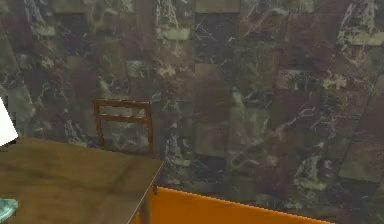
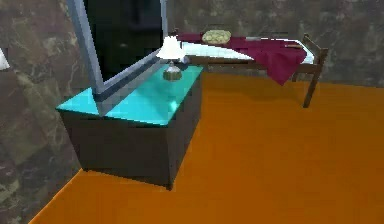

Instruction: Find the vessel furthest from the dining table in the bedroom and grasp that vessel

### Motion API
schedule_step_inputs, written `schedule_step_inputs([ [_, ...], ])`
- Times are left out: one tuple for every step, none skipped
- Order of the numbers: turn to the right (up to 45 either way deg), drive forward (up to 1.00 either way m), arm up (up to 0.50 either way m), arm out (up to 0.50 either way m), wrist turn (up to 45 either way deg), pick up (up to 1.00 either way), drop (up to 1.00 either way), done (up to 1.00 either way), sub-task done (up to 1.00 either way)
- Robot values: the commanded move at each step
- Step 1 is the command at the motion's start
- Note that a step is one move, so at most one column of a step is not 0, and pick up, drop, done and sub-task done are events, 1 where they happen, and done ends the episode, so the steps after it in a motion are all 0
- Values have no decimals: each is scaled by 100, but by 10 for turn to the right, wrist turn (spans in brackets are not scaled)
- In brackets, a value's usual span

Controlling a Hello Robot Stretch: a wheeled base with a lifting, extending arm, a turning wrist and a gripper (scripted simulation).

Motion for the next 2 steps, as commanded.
schedule_step_inputs([
  [-360, 0, 0, 0, 0, 0, 0, 0, 0],
  [-450, 0, 0, 0, 0, 0, 0, 0, 0],
])
